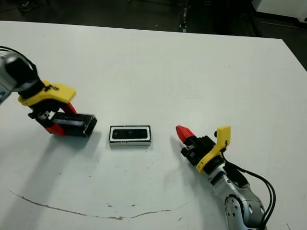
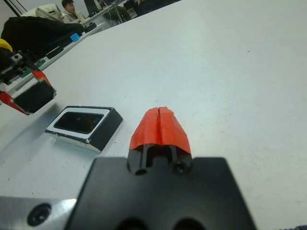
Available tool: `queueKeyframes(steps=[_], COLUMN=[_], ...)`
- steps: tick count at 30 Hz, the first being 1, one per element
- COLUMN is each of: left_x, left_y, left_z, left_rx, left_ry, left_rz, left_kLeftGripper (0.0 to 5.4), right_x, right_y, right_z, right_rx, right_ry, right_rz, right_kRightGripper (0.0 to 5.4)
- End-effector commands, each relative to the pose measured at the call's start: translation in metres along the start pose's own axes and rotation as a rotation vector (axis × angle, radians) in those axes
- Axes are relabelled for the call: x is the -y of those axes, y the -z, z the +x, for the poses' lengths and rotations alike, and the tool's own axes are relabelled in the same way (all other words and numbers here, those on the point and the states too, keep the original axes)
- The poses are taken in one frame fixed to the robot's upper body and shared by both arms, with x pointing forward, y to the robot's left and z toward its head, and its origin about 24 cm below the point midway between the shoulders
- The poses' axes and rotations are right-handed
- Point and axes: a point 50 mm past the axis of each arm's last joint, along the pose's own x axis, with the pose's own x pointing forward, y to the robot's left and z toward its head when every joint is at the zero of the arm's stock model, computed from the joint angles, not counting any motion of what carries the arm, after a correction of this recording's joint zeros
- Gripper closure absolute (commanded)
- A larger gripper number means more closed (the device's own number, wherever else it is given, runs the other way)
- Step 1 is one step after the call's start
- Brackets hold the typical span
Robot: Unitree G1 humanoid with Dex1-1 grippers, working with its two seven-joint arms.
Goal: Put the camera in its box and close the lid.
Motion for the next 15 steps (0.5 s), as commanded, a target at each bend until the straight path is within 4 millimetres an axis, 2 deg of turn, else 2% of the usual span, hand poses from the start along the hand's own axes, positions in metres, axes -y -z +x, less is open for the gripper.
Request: queueKeyframes(steps=[1, 10, 15], left_x=[0.003, 0.008, 0.012], left_y=[0.003, -0.007, -0.019], left_z=[0.0, 0.004, 0.011], left_rx=[0.049, 0.2, 0.183], left_ry=[0.005, -0.002, -0.067], left_rz=[-0.07, -0.222, -0.241], left_kLeftGripper=[2.24, 2.24, 2.24], right_x=[0.002, 0.003, 0.002], right_y=[0.002, 0.0, -0.001], right_z=[-0.002, -0.001, -0.001], right_rx=[-0.005, -0.008, -0.01], right_ry=[0.013, 0.015, 0.016], right_rz=[-0.004, -0.008, -0.009], right_kRightGripper=[5.4, 5.4, 5.4])
